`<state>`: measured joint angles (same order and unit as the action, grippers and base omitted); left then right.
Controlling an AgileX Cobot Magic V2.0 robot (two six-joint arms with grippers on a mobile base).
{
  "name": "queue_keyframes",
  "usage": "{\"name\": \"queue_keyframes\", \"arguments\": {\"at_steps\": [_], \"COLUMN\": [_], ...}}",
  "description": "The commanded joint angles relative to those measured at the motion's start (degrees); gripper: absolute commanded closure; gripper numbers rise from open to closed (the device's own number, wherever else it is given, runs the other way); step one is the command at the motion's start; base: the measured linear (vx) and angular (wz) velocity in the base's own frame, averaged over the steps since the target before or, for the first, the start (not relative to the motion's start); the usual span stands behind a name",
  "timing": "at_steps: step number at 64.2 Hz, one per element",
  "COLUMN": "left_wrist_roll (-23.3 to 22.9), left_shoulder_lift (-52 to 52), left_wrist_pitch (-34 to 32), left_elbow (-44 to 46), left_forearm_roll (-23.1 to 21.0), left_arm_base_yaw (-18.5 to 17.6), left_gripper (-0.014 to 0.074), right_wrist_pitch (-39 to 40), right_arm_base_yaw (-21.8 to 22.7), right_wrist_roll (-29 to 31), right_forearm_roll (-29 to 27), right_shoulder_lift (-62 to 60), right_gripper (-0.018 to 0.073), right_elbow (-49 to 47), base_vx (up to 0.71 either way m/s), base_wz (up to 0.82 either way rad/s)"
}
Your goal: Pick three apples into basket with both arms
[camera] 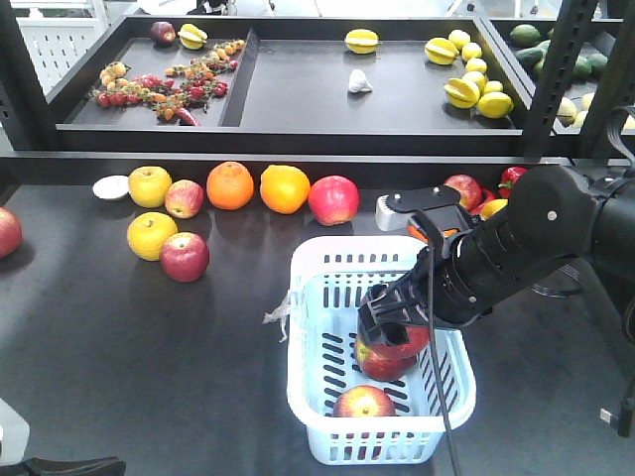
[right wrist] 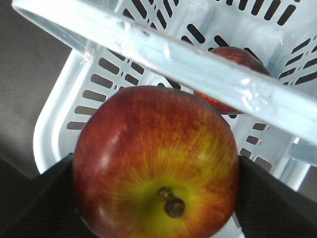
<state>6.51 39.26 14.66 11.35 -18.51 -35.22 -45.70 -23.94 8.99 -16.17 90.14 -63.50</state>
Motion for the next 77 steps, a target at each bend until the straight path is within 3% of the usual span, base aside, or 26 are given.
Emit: {"name": "queue_keyframes", "arguments": {"at_steps": [1,60,71,77], "left_wrist_roll": [-0.5,-0.5,-0.5,-0.5], "left_shoulder_lift": [-0.1,-0.1,-0.1,-0.1], "left_wrist_pitch": [-3.3,-3.3,-3.3,-3.3], "left_elbow": [1.5,1.5,1.5,1.5], "left_forearm_roll": [-0.8,-0.8,-0.8,-0.8], "left_arm_base_yaw": [-0.2,-0.2,-0.2,-0.2], "left_gripper": [0.0604,0.0604,0.0604,0.0604], "right_wrist_pitch": [2.3,-1.0,-2.1,-3.6], "right_arm_base_yaw": [0.0,0.0,0.0,0.0], "right_wrist_roll": [-0.2,-0.6,0.5,1.6], "right_forearm_roll": [-0.3,4.2,3.6,3.2], "right_shoulder_lift": [-2.0,-2.3,-4.3,-7.0], "right_gripper": [-0.0024,-0.0061,0.0026,0.0160], "right_elbow": [-1.5,-1.5,-1.5,-1.5], "base_vx": [0.00,0.00,0.00,0.00], "base_wz": [0.00,0.00,0.00,0.00]}}
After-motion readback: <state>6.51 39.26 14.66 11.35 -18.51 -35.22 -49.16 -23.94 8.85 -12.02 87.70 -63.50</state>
